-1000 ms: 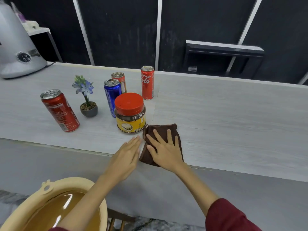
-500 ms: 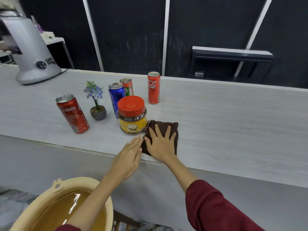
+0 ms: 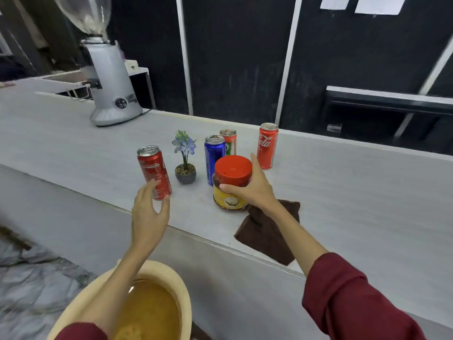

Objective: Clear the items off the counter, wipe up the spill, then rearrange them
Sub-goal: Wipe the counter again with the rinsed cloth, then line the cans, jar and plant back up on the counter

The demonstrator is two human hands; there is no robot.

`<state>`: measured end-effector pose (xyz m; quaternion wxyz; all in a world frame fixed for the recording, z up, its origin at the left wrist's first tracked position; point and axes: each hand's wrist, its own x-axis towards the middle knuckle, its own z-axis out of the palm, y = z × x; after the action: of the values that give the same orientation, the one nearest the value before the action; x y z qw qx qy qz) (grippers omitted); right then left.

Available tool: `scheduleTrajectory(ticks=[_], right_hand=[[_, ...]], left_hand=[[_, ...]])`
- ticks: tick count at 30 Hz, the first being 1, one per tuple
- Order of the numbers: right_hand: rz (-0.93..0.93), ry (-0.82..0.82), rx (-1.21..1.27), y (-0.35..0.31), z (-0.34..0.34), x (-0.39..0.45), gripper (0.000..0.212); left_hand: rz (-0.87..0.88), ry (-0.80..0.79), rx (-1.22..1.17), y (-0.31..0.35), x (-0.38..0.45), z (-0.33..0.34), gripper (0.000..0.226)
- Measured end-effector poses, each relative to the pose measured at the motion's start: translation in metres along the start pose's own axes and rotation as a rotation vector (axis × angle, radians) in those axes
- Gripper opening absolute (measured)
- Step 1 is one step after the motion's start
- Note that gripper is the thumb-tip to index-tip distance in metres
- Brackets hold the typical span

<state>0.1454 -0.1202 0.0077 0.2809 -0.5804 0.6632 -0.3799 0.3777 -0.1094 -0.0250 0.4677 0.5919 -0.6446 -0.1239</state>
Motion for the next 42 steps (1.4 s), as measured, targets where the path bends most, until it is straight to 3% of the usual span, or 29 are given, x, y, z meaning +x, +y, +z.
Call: scheduleTrajectory(ticks=[3,8,16,25,33,42], right_hand=[[0.006,0.063,0.092,-0.001,0.016,0.006,0.128],[-0.058,0.189,0.157,0.006,0.030,0.012,0.117],[-0.046,0.268,0.184,0.009,0.034,0.018,0.105],[-0.033,0.373,0.212,0.003,0.014,0.023,0.098],[-0.024,0.477,0.162,0.027,-0.057,0.036,0.096],[0.041,0.579,0.096,0.113,-0.197,0.068,0.095]], left_hand=[[-0.142,0.095,-0.050,-0.016,0.026,-0.004,0.059],[-0.321,-0.003,-0.144,-0.038,0.058,0.011,0.089],[-0.412,0.009,-0.315,-0.045,0.074,0.028,0.072],[-0.283,-0.063,-0.264,-0.040,0.065,0.020,0.067],[-0.118,-0.191,-0.331,0.047,0.067,0.033,0.063],[0.029,-0.410,-0.393,0.193,0.069,0.167,0.071]])
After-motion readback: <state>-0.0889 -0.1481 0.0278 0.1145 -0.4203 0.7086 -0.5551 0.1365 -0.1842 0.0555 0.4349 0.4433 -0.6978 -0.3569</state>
